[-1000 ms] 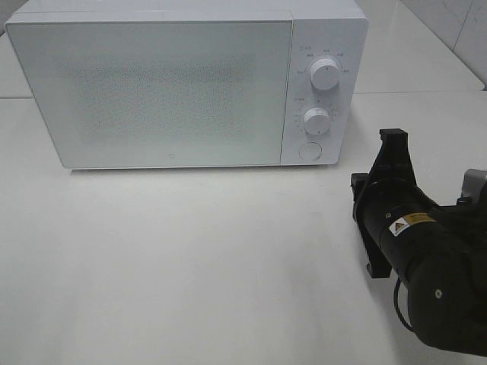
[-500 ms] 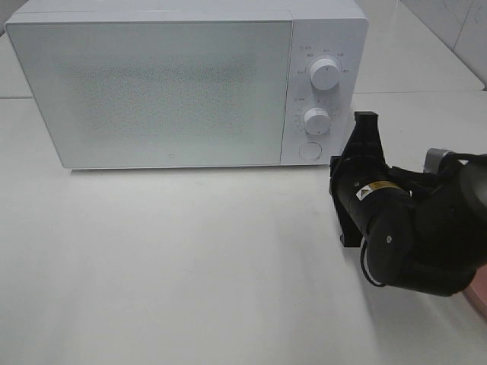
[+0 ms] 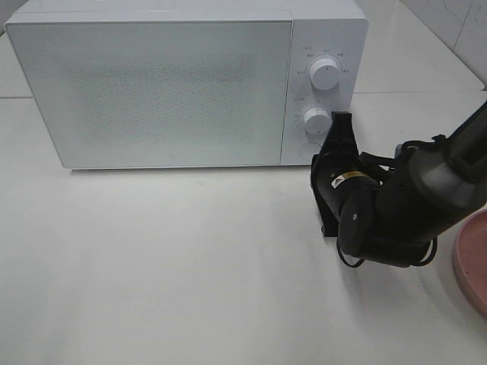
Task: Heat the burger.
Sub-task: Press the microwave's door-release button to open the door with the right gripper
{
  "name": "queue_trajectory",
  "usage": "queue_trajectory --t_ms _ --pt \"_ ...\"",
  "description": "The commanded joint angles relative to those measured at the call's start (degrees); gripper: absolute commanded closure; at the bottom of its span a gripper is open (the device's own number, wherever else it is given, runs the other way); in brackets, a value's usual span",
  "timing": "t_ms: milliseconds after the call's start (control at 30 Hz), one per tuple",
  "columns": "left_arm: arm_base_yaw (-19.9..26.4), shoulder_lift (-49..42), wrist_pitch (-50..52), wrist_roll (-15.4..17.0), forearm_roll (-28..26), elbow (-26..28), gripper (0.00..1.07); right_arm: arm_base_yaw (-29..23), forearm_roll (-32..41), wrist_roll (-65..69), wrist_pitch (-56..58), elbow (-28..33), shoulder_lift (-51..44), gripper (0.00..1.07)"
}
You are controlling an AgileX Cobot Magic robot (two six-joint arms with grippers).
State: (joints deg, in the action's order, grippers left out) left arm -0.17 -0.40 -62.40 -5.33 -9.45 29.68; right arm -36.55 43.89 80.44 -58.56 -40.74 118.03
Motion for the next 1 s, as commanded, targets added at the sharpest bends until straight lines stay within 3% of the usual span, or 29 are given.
queue_trajectory --t_ms 33,1000 --pt "-0.3 -0.7 0.9 0.1 -0.5 -0.1 0.07 0.2 -0.3 0.2 0.1 -2.3 1.5 1.07" --pt "-0.3 -0.7 0.9 0.1 -0.5 -0.1 0.07 3.6 -1.5 -3.4 3.3 -10.0 5.4 1.07"
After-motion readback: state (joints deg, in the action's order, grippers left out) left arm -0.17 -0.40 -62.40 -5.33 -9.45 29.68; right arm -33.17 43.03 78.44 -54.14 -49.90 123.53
